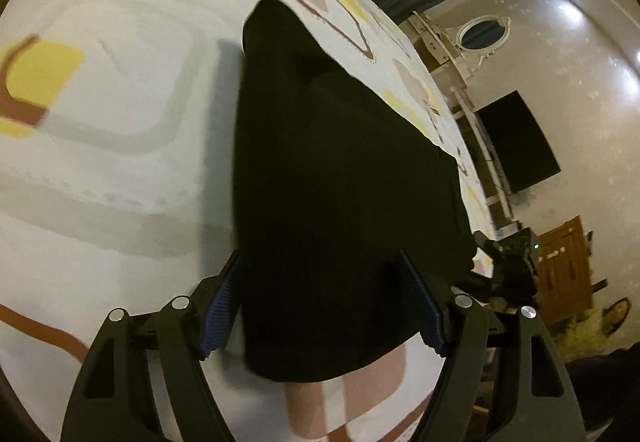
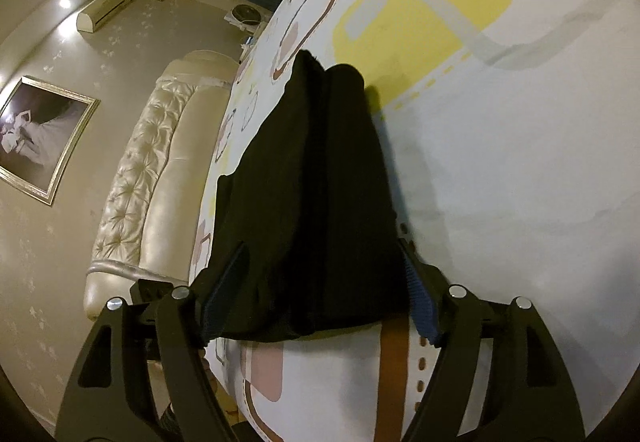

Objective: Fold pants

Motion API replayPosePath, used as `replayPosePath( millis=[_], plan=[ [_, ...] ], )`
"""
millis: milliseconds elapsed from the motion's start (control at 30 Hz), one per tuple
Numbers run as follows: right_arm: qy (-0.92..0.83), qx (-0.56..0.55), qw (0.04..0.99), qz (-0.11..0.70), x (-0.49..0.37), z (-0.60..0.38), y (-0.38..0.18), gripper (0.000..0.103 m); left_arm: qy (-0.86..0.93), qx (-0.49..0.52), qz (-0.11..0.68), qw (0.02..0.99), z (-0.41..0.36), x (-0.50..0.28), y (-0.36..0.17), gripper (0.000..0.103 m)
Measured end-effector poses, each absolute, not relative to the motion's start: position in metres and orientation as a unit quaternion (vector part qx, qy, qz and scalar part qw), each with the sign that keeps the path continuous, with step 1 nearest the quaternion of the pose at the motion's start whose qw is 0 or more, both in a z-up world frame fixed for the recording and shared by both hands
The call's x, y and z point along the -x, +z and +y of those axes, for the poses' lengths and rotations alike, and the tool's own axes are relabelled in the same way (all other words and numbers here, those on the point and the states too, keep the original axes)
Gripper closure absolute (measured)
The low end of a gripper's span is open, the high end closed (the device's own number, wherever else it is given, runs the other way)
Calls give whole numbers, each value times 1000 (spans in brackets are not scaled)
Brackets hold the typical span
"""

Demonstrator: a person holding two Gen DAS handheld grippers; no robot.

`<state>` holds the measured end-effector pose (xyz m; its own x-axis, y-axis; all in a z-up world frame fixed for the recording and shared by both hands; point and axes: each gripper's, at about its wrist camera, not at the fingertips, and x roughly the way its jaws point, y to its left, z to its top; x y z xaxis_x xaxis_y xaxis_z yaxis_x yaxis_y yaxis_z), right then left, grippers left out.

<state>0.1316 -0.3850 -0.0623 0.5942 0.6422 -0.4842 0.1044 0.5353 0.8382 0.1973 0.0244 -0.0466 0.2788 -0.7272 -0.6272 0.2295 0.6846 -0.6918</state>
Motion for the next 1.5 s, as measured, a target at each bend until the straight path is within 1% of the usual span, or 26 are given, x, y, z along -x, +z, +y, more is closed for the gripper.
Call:
replayPosePath(
  millis=[67,133,167,200,233,267,300,333,367,433,667,967,1067,1200,1500],
  plan=[
    [173,-449,771,417,-132,-382,-63,29,-312,250,509,762,22,-195,-50,31],
    [171,-439,774,423,-132,-380,-62,32,-306,245,509,766,21,-193,-52,40],
    [169,-429,776,430,-133,-377,-62,41,-301,246,511,767,21,-194,-53,44],
    [169,-425,776,435,-133,-374,-62,53,-299,249,511,766,22,-194,-53,47],
    [170,-423,773,440,-133,-369,-64,56,-296,250,512,767,22,-195,-53,52],
    [168,-423,773,442,-133,-368,-66,61,-293,251,513,767,22,-195,-53,58],
    [169,-423,773,441,-133,-369,-66,65,-292,251,513,767,22,-195,-52,61],
    [173,-428,773,436,-131,-369,-65,67,-290,248,512,769,22,-194,-50,66],
    [173,-433,772,432,-130,-369,-65,68,-288,241,511,774,20,-194,-46,68],
    [175,-440,772,424,-127,-369,-61,70,-283,229,509,780,15,-191,-41,70],
    [179,-439,777,415,-113,-368,-48,71,-279,230,514,778,17,-180,-30,72],
    [188,-444,769,420,-73,-366,-51,71,-283,223,523,772,27,-158,-30,72],
    [187,-447,765,424,-67,-367,-58,71,-284,217,522,775,27,-156,-37,71],
    [185,-460,758,423,-67,-370,-73,71,-289,235,521,768,33,-160,-52,69],
    [191,-459,760,418,-67,-367,-75,71,-296,242,514,768,38,-161,-56,68]
  ],
)
